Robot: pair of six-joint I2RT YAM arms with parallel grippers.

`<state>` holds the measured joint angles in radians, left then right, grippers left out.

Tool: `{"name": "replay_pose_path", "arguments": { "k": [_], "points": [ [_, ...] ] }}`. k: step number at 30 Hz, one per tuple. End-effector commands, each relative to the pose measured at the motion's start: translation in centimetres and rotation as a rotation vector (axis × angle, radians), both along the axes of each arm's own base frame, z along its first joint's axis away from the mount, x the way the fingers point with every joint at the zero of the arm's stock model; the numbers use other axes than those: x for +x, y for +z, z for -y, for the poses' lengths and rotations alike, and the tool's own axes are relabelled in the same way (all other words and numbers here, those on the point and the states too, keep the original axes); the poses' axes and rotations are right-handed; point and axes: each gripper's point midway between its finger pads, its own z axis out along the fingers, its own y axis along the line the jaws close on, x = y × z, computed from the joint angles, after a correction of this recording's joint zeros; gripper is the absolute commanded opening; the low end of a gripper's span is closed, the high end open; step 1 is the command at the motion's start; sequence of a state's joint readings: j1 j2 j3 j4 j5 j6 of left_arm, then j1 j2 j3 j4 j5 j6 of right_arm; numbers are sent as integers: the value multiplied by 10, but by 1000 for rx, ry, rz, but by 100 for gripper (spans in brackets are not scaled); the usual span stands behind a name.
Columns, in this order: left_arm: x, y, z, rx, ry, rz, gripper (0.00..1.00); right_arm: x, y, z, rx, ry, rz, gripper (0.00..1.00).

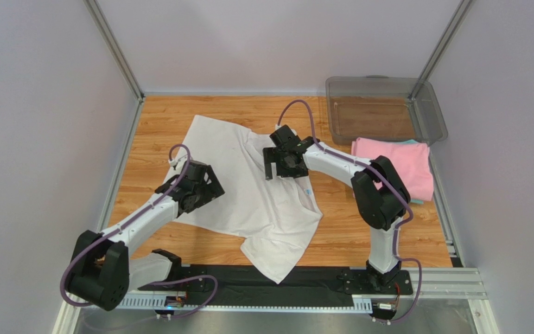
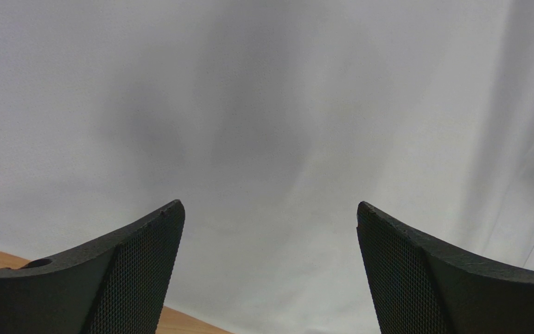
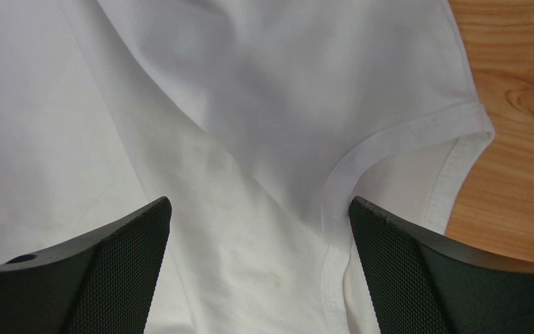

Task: Fold and stack the t-shirts
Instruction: Flatten the tshirt out

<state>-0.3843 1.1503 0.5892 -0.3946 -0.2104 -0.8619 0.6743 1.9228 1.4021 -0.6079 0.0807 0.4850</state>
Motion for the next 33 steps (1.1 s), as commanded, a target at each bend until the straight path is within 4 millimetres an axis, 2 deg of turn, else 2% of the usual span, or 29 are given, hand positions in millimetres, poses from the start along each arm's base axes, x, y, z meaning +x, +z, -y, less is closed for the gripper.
{"name": "replay_pose_path", "arguments": {
  "k": [1, 2, 10, 11, 13, 14, 15, 17, 18, 21, 22, 24, 25, 28, 32, 33],
  "points": [
    [23, 9, 3, -39, -18, 36, 100, 32, 0, -1, 4, -35, 42, 100],
    [23, 6, 2, -40, -14, 28, 100, 34, -10, 2, -12, -39, 23, 100],
    [9, -22, 5, -46, -23, -79, 100, 71, -32, 31, -41, -99, -12, 100],
    [6, -23, 10, -74, -35, -90, 100, 74, -39, 35, -48, -104, -26, 100],
    [0, -25, 20, -133, -53, -97, 100, 91, -37, 41, -41, -119, -16, 100],
    [-1, -27, 21, -147, -53, -92, 100, 94, -46, 45, -51, -126, -33, 100],
    [-2, -25, 26, -176, -62, -82, 100, 106, -40, 48, -39, -139, -24, 100],
    [-7, -28, 32, -225, -66, -81, 100, 114, -48, 54, -50, -148, -39, 100],
    [-8, -28, 34, -239, -70, -76, 100, 127, -41, 57, -41, -161, -19, 100],
    [-10, -32, 42, -259, -95, -73, 100, 142, -42, 66, -47, -172, -11, 100],
    [-12, -35, 42, -254, -96, -84, 100, 154, -38, 65, -38, -176, 11, 100],
    [-13, -39, 44, -256, -101, -102, 100, 164, -33, 67, -33, -172, 23, 100],
    [-13, -39, 47, -269, -109, -104, 100, 174, -24, 66, -23, -173, 48, 100],
    [-15, -35, 52, -277, -123, -102, 100, 181, -22, 66, -31, -162, 57, 100],
    [-16, -19, 45, -248, -109, -60, 100, 185, 8, 61, -7, -128, 99, 100],
    [-14, -6, 43, -241, -114, -17, 100, 184, 15, 59, -2, -118, 110, 100]
  ]
}}
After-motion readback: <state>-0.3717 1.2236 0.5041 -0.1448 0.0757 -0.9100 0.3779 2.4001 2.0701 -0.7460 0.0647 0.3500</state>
